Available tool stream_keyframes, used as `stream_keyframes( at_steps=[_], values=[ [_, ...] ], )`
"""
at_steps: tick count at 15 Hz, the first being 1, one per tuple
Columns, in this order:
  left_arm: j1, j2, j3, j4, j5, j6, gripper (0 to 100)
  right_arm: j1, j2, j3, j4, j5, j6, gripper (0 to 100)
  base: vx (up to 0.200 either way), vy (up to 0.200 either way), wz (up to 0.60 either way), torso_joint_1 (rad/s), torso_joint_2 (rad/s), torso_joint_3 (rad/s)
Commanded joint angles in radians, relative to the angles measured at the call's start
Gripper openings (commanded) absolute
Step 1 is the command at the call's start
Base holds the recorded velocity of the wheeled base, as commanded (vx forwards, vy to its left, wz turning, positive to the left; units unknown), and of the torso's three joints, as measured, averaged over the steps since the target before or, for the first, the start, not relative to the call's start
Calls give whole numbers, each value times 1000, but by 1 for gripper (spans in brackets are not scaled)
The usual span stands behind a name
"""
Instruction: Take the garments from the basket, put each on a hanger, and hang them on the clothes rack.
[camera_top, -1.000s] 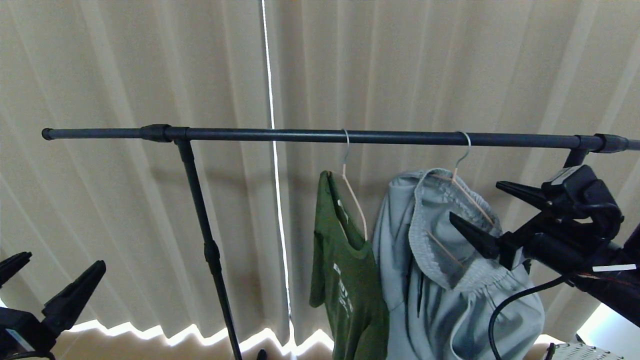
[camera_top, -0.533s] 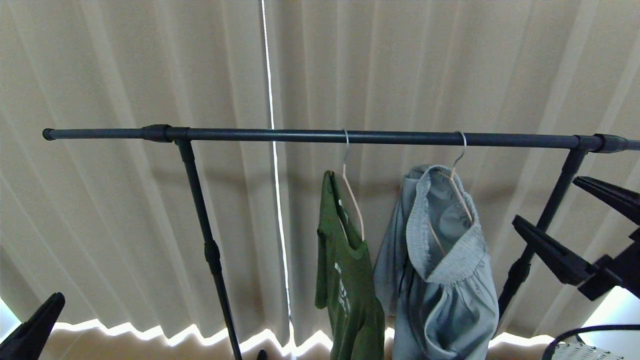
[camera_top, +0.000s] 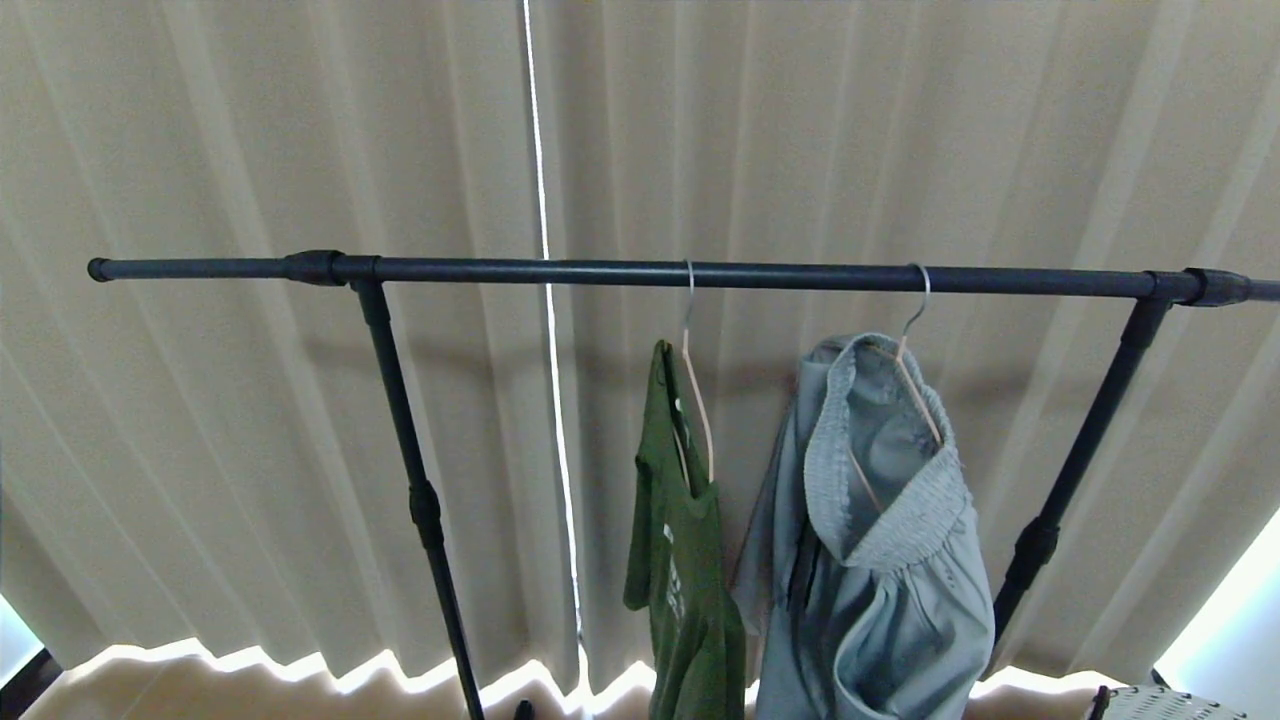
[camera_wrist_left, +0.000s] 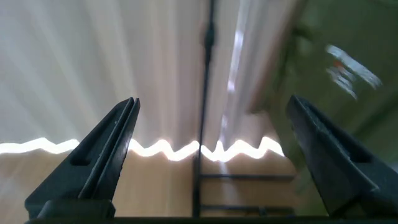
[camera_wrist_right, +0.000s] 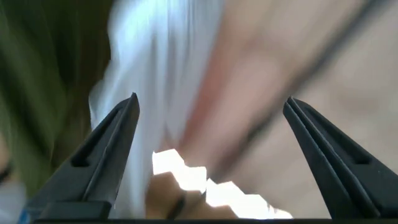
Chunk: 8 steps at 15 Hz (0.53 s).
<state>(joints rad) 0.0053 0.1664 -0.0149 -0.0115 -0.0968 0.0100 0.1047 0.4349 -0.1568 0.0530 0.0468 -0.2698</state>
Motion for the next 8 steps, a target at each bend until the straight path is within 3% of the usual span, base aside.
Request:
stream_keyframes(
  at_steps=[1, 3, 4, 6, 8],
  values=[
    [-45, -57, 4, 1, 2, -2, 100, -126, -331, -35, 232, -25, 23, 100, 0, 0, 0, 0, 0, 0],
    [-44, -85, 4, 1, 8, -7, 100, -141, -378, -20, 274, -59, 55, 100, 0, 0, 0, 0, 0, 0],
    [-15, -134, 4, 7, 43, -7, 100, -131, -395, -18, 277, -100, 103, 100, 0, 0, 0, 0, 0, 0],
    [2, -165, 10, 22, 161, -10, 100, -117, -430, -17, 277, -102, 116, 100, 0, 0, 0, 0, 0, 0],
    [2, -165, 15, 16, 207, -67, 100, -115, -433, -3, 263, -100, 119, 100, 0, 0, 0, 0, 0, 0]
  ],
)
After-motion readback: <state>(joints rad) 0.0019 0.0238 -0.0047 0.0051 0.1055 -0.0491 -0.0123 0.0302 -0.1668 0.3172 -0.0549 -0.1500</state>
